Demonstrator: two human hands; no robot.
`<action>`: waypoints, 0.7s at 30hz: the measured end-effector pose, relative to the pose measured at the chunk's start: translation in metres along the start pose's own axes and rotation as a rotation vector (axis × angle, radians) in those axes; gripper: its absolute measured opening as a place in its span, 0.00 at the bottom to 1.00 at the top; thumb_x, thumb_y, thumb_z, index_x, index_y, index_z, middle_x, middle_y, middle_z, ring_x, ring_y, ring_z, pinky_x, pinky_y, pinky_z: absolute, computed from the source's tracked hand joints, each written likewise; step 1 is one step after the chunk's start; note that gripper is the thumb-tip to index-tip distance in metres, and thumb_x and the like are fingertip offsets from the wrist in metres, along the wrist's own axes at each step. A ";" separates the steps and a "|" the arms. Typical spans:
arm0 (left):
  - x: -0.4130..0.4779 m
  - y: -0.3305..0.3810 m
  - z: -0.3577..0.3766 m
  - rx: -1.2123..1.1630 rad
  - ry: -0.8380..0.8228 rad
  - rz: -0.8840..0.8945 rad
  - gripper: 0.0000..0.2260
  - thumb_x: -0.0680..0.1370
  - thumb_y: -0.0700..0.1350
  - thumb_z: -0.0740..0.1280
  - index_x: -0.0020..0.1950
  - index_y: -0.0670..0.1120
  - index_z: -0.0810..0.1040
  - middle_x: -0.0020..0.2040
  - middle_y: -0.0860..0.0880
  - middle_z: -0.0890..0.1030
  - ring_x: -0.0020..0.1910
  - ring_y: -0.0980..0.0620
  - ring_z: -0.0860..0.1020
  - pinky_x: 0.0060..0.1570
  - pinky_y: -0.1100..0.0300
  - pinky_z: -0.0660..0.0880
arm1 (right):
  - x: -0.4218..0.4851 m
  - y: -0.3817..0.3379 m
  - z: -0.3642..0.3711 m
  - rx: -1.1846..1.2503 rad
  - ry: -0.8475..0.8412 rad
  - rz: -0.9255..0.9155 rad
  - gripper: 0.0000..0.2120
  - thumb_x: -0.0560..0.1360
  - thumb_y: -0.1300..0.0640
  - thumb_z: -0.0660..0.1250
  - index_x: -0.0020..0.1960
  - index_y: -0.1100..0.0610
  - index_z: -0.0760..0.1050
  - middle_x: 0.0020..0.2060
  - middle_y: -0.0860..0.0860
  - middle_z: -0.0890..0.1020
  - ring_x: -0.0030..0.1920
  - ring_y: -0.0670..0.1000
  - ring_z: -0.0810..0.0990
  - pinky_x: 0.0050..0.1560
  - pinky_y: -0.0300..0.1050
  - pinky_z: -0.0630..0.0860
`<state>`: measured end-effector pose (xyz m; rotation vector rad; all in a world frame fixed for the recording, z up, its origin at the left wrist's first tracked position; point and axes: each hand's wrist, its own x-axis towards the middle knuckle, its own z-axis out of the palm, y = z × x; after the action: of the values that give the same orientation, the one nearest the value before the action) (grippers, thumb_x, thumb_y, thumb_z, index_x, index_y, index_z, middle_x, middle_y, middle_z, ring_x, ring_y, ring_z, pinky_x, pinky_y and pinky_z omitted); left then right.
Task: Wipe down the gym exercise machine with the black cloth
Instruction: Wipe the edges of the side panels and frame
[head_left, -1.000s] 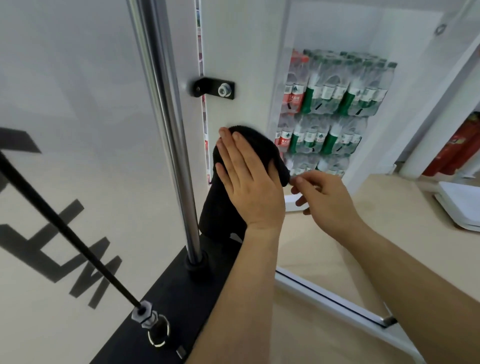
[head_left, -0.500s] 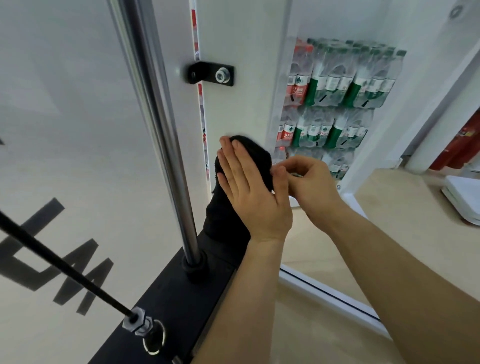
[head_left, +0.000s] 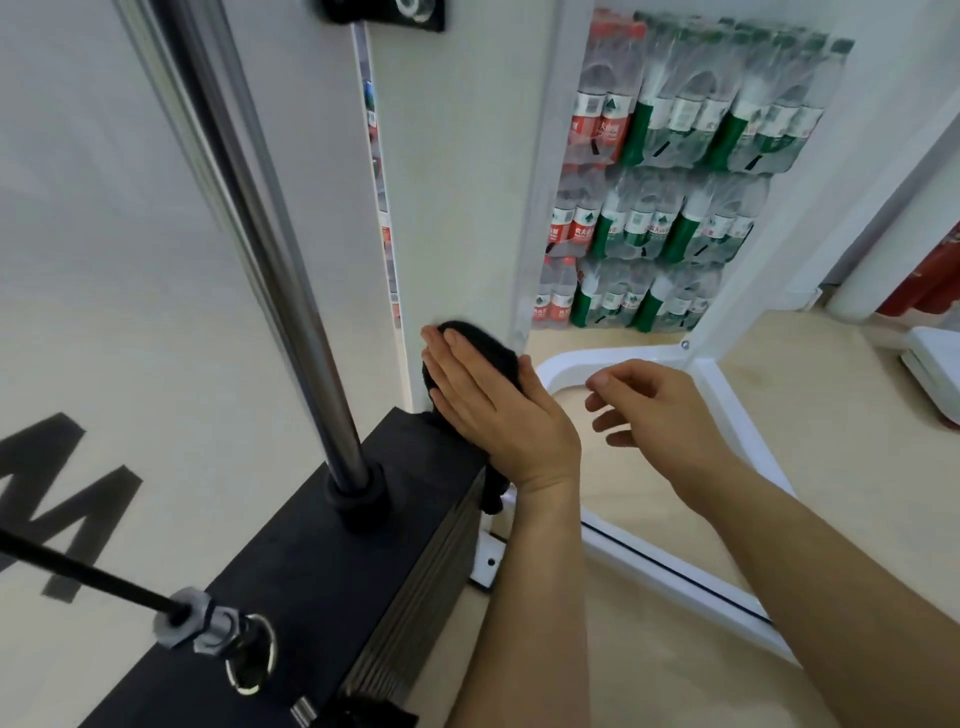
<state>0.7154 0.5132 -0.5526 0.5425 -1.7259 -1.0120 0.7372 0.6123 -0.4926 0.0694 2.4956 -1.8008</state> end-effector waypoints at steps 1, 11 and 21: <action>-0.009 -0.009 0.000 -0.006 -0.024 -0.026 0.25 0.85 0.52 0.52 0.80 0.45 0.53 0.80 0.42 0.58 0.80 0.44 0.57 0.76 0.42 0.57 | -0.002 0.006 0.000 -0.008 -0.001 0.009 0.08 0.81 0.55 0.66 0.46 0.56 0.81 0.39 0.52 0.85 0.36 0.49 0.82 0.39 0.44 0.78; 0.011 0.022 -0.008 -0.127 -0.015 0.027 0.30 0.84 0.55 0.46 0.78 0.35 0.56 0.79 0.39 0.60 0.80 0.43 0.57 0.76 0.43 0.58 | -0.012 0.030 0.001 -0.022 -0.001 0.048 0.11 0.82 0.56 0.62 0.48 0.56 0.82 0.40 0.52 0.86 0.37 0.50 0.83 0.42 0.49 0.79; -0.057 -0.080 0.006 0.027 -0.125 -0.036 0.26 0.85 0.54 0.47 0.81 0.54 0.42 0.82 0.52 0.45 0.81 0.46 0.51 0.76 0.45 0.60 | -0.014 0.104 0.025 0.047 -0.025 0.154 0.12 0.82 0.58 0.60 0.46 0.59 0.81 0.39 0.55 0.84 0.35 0.50 0.80 0.38 0.46 0.76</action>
<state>0.7229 0.5145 -0.6504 0.5390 -1.8476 -1.0685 0.7597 0.6210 -0.5982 0.2332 2.3593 -1.7866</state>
